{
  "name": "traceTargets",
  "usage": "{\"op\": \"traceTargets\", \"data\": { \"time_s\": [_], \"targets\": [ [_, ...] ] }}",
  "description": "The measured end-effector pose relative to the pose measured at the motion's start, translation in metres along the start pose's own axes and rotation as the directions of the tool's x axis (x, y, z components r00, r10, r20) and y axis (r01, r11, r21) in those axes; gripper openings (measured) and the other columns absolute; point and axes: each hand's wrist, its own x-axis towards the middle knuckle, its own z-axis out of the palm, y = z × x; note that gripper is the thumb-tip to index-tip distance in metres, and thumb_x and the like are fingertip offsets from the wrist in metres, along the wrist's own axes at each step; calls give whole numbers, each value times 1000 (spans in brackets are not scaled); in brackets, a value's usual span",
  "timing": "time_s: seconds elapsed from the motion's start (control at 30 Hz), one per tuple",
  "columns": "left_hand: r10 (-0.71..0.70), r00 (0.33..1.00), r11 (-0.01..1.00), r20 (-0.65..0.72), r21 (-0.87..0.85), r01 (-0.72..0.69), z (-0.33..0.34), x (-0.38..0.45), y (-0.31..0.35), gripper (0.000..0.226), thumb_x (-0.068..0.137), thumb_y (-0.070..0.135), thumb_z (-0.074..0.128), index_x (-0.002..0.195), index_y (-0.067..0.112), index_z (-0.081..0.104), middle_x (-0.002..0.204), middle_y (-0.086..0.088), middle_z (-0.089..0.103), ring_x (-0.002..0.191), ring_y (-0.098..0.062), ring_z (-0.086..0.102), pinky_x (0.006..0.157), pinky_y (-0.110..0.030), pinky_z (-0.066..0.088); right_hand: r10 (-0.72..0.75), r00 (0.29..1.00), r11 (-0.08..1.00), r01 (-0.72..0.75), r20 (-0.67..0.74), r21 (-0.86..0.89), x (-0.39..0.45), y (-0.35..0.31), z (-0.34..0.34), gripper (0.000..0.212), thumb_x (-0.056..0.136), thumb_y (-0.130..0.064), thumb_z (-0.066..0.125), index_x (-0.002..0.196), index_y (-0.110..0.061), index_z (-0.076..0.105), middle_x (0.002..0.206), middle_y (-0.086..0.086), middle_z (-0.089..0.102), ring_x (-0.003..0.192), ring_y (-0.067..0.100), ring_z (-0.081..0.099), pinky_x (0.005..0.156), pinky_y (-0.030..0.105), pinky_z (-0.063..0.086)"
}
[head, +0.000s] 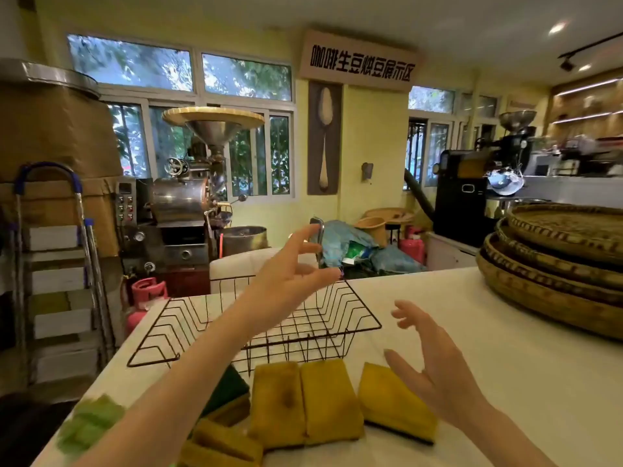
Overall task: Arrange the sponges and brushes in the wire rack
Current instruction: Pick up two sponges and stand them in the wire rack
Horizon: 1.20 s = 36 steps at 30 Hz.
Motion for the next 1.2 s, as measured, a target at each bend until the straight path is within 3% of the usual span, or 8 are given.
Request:
{"op": "traceTargets", "data": {
  "time_s": [0.33,0.6,0.77,0.87,0.93,1.03,1.1,1.2],
  "targets": [
    [51,996,953,77,295,-72,78,-49,-66,67,80,46,56,133,45,16,138,20,25,126,3,27,104,-24,28,153,969,985,-133,195,-111,-27,13,7,64,67,-57,50,123,-29,46,114,-11,51,107,11,49,92,28,38],
    [-97,949,653,299,739,-166,99,-60,-91,74,77,63,42,139,34,15,156,0,2,143,-19,1,115,-41,6,157,920,975,-86,358,-207,-33,10,10,61,65,-55,61,116,-24,51,119,-3,54,104,17,51,88,32,43],
    [-212,920,585,331,797,-152,98,-61,-97,80,79,60,42,141,32,-1,156,-10,-6,143,-27,-8,117,-46,1,164,941,960,-83,297,-268,-35,9,11,67,61,-60,57,117,-24,52,118,-4,58,103,18,55,82,29,41],
    [-222,915,573,336,804,-156,98,-60,-97,79,80,60,41,142,29,2,156,-11,-5,143,-26,-8,118,-45,2,286,942,958,-277,173,-75,-35,5,7,54,68,-55,62,114,-27,51,110,-10,57,96,13,54,74,20,41],
    [-221,913,572,344,804,-164,99,-60,-97,75,80,59,41,141,30,8,156,-10,-4,143,-25,-8,118,-44,1,475,873,836,-487,111,251,-31,1,4,38,78,-48,60,109,-28,50,101,-12,57,92,14,56,65,14,44],
    [-226,908,583,352,796,-164,98,-60,-97,70,81,57,42,140,32,12,156,-8,-3,143,-24,-7,118,-44,-1,727,634,391,-696,262,602,-22,5,5,23,91,-41,41,98,-25,55,96,5,63,94,26,60,74,32,51],
    [-230,907,587,353,794,-161,99,-59,-97,68,81,56,42,139,33,13,156,-7,-3,143,-24,-8,118,-46,0,778,519,190,-732,355,654,-20,7,6,27,92,-39,39,91,-24,62,88,7,69,85,25,64,72,40,53],
    [-239,904,584,354,796,-158,99,-59,-97,67,82,56,41,139,34,14,156,-5,-4,143,-25,-8,117,-51,0,811,414,107,-800,413,590,-21,10,8,25,92,-32,43,97,-18,63,87,9,69,83,24,65,65,38,52]
  ]
}}
